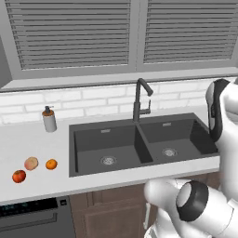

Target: Put the colander in the sink, put the tangerine, apple, peach in the colander, and turn on the sink faucet and pour water over the colander.

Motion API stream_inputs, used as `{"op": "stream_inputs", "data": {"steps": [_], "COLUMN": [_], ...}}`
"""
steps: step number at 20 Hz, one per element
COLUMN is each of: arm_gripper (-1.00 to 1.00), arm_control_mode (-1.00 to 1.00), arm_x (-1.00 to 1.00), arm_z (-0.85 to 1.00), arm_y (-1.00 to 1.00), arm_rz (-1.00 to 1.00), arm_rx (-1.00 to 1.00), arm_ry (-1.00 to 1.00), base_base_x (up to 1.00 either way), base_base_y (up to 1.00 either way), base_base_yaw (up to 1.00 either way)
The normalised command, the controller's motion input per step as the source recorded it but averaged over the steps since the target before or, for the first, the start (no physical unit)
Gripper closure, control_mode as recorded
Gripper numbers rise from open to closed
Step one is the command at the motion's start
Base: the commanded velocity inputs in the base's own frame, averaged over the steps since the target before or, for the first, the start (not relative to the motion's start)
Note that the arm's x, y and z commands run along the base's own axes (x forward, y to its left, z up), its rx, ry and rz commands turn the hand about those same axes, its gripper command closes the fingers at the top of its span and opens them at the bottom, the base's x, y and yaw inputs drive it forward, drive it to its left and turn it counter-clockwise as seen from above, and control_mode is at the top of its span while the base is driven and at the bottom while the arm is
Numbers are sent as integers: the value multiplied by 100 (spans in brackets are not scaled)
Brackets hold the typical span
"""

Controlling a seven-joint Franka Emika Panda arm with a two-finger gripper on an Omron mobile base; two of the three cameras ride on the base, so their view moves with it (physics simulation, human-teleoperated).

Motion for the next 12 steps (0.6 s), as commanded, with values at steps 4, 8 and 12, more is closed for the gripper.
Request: {"op": "stream_inputs", "data": {"steps": [4,8,12], "arm_gripper": [100,100,100], "arm_control_mode": [-100,-100,-100], "arm_x": [-24,-35,-38], "arm_z": [76,78,83], "arm_y": [100,100,100], "arm_rz": [0,0,0], "arm_rx": [-15,-17,-17], "arm_ry": [-16,-26,-29], "base_base_x": [0,0,0], "base_base_y": [0,0,0], "base_base_yaw": [0,0,0]}}
